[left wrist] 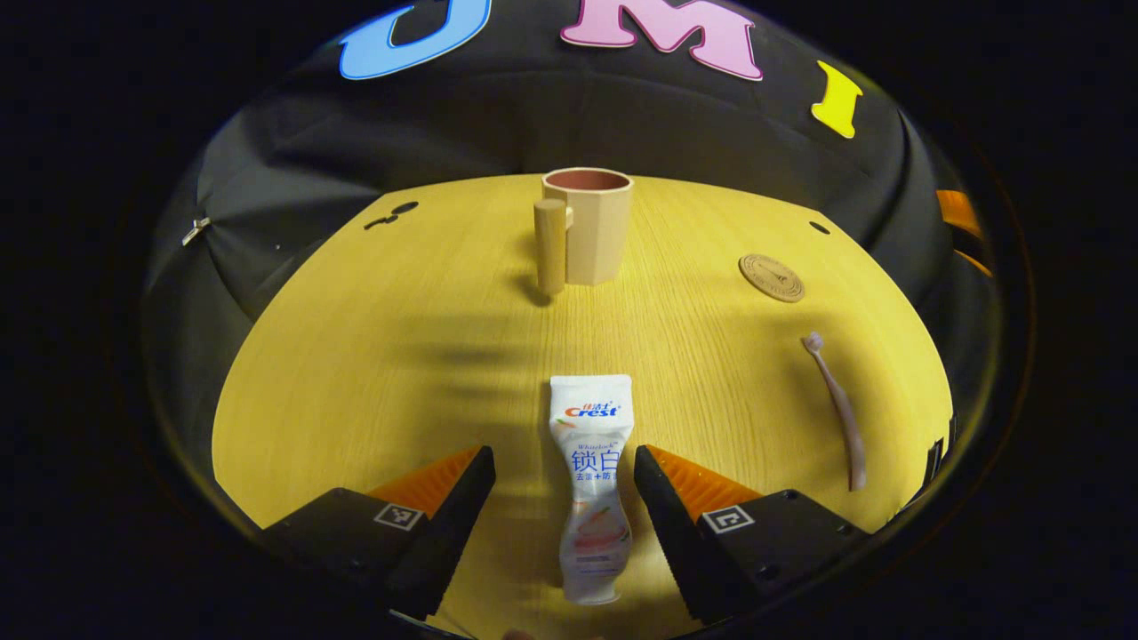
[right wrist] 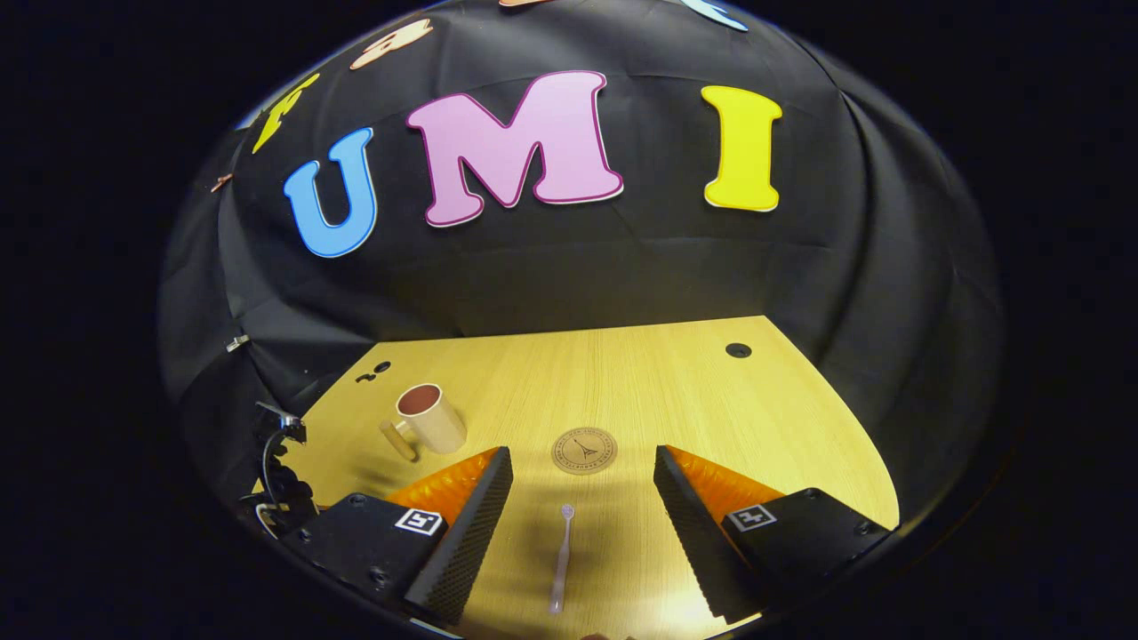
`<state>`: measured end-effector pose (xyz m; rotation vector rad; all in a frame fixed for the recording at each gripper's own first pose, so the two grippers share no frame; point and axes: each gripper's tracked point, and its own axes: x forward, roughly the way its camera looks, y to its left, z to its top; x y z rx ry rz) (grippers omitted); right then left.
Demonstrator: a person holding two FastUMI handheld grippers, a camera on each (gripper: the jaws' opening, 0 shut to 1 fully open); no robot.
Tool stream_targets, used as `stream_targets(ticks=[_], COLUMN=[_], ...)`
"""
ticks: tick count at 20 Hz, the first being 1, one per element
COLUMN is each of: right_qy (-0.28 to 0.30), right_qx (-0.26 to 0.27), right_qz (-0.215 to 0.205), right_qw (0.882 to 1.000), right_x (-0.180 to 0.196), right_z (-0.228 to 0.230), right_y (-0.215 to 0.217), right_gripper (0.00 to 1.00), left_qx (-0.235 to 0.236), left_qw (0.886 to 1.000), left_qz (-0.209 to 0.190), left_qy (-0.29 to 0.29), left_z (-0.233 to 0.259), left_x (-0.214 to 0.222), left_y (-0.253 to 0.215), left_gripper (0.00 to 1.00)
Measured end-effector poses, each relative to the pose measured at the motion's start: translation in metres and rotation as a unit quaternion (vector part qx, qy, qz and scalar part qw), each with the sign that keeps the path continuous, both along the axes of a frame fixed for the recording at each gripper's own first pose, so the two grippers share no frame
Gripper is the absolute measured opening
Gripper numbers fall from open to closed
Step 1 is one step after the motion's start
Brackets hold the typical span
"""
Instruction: Put the toothbrush and toothpaste on the desktop into the cup, then pick up the cup and place it on the coaster on the desktop.
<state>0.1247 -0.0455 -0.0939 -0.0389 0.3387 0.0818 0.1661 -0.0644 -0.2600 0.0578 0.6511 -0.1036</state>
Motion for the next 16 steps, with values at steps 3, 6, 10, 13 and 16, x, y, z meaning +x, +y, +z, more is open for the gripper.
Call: stream_targets(ticks=[3,6,10,13,16], right_qy=[0.009,0.019,0.04,0.065,0.1], right_qx=[-0.001,-0.001,-0.002,-0.004,-0.021], right_qz=[-0.004,-0.004,-0.002,-0.001,-0.006], right_qw=[1.0,1.0,0.999,0.998,0.995], right_x=[0.002,0.002,0.0,-0.003,-0.013], right_z=[-0.006,-0.015,-0.032,-0.05,-0.073], right_y=[-0.002,-0.002,0.001,0.002,-0.003], right_gripper=[0.98,0.99,0.99,0.98,0.99], left_qx=[0.007,0.012,0.018,0.021,0.028], left_qw=[1.0,1.0,0.999,0.999,0.998], left_qz=[-0.007,-0.012,-0.006,-0.017,-0.025], left_qy=[-0.001,0.01,0.031,0.043,0.04], left_z=[0.001,-0.002,-0.004,-0.002,-0.004], left_x=[0.004,0.005,0.002,-0.001,0.002], left_y=[-0.002,-0.007,-0.01,-0.013,-0.016], left_gripper=[0.98,0.92,0.72,0.49,0.31])
